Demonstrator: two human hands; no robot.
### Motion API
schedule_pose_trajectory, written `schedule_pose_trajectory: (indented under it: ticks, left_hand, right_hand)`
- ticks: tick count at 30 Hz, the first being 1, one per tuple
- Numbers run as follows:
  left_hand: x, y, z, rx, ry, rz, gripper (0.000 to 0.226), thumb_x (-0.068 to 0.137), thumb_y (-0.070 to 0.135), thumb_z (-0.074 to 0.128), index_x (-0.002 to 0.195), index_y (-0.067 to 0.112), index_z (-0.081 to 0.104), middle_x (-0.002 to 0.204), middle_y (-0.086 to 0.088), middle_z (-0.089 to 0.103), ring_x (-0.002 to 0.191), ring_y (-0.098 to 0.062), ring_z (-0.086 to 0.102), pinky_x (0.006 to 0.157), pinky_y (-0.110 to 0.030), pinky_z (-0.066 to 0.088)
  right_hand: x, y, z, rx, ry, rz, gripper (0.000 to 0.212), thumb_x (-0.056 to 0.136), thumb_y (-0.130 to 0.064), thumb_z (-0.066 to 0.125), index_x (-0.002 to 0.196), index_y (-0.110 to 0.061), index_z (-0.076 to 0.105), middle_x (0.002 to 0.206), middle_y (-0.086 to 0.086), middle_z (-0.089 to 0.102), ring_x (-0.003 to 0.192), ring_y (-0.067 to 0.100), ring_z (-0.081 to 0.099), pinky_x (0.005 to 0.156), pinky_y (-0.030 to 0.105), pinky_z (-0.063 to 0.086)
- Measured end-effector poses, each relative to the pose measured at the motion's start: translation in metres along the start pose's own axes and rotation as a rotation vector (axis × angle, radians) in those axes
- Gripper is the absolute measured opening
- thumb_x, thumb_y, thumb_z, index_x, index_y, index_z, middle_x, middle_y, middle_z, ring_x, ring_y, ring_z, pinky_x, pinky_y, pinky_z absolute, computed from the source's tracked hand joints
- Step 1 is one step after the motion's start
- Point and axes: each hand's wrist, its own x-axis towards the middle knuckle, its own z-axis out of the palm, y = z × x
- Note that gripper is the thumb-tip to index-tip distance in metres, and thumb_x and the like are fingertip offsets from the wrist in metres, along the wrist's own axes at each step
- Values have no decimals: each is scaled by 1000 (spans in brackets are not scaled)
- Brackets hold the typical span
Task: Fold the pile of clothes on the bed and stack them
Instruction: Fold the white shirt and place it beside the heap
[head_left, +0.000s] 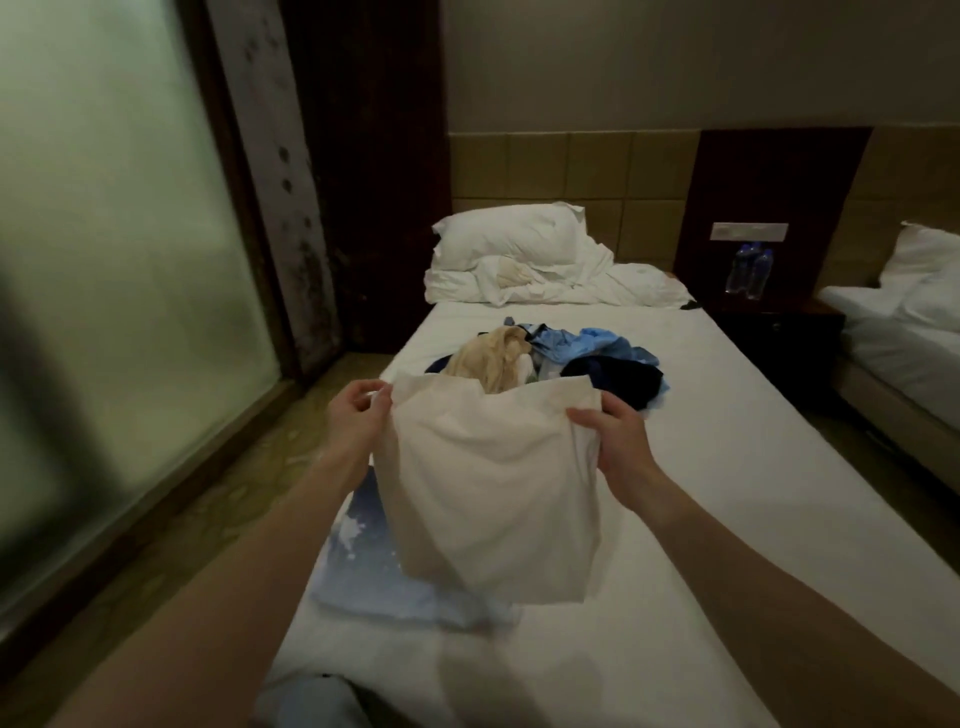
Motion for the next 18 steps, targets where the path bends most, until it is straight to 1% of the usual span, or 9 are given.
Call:
schedule_pose_trajectory:
  ticks: [2,5,8,11,13,14,15,17,18]
  left_hand:
    - [10,-1,-30,24,44,-24,6,96,26,65,94,20,68,103,-4,69,96,-21,63,82,-34,54]
    - [29,-11,-62,58,82,-78,6,93,30,67,89,26,69,101,-1,70,98,-22,65,91,-44,56]
    - [58,-33,-74,134,68,-131,7,95,29,65,97,23,69,111,-3,67,101,-22,62,95,-45,53]
    - [87,-63,-61,238,25,-172,23,99,27,59,117,14,62,126,-9,60,107,-23,55,92,-38,48]
    - [99,-89,-42,334,-18,-194,40,102,28,52,138,10,50,141,-10,51,122,-27,51,102,-41,44]
    - [101,-104,-31,421,-37,-190,45,103,28,49,145,11,43,148,-11,45,131,-29,46,109,-43,39]
    - [100,-121,-21,530,-62,-155,48,104,28,46,148,11,39,153,-11,41,138,-30,40,115,-43,33]
    - [89,-156,-3,764,-182,-28,53,104,36,36,151,11,34,158,-10,33,145,-27,30,119,-38,22]
    - [79,-173,5,875,-295,51,63,101,48,25,153,12,31,161,-6,28,148,-24,26,120,-35,16]
  right_hand:
    - [-2,12,29,41,-46,45,25,81,2,68,103,-8,72,98,10,75,92,30,70,74,38,55]
    - [5,36,64,92,-95,127,27,81,1,70,106,-8,72,103,11,75,98,32,70,86,47,56]
    - [23,70,82,98,-63,241,24,82,2,70,103,-8,72,103,12,75,98,33,69,90,49,55]
    - [46,112,85,7,27,350,24,86,-2,68,109,-9,67,116,16,69,102,34,66,96,52,52]
    - [60,138,82,-198,97,397,38,92,-9,61,129,-10,56,134,16,58,113,34,58,102,50,47]
    - [65,148,80,-384,122,404,50,95,-14,57,143,-12,44,144,15,49,124,35,51,105,46,44]
    - [68,159,77,-608,116,384,60,97,-20,54,151,-13,32,153,14,38,134,35,42,108,43,39]
    - [67,184,70,-1012,-2,258,69,98,-34,50,157,-17,17,163,10,18,148,32,20,119,41,23]
    - [66,198,68,-1155,-104,186,71,99,-41,47,158,-21,12,165,6,8,151,30,8,121,41,15]
